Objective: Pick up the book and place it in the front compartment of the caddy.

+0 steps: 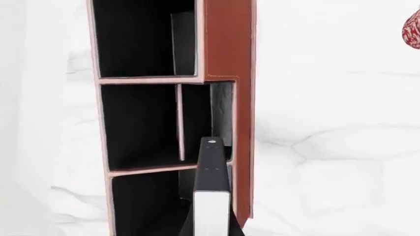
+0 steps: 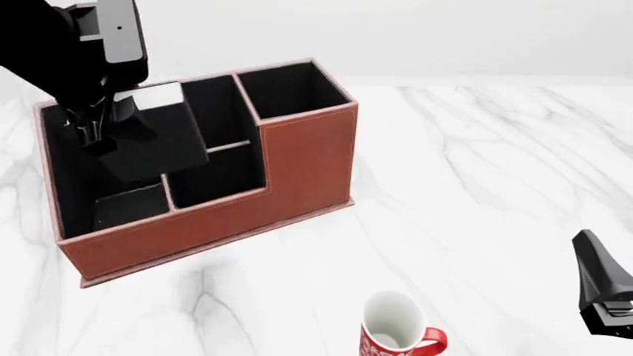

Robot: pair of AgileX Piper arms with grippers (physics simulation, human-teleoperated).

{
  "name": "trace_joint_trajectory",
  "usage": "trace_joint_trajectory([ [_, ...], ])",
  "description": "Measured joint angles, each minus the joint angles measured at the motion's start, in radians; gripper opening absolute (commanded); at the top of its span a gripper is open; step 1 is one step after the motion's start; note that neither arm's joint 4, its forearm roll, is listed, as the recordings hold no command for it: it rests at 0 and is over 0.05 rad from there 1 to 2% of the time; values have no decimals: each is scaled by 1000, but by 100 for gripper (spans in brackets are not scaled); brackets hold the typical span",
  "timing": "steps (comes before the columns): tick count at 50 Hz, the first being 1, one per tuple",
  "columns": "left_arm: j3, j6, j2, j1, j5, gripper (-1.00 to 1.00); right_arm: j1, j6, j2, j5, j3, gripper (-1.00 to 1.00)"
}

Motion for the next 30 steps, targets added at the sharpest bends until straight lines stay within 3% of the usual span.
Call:
trace_joint_trajectory([
  [30,-246,58,221,34,0,-100,0,0,0,0,0,100],
])
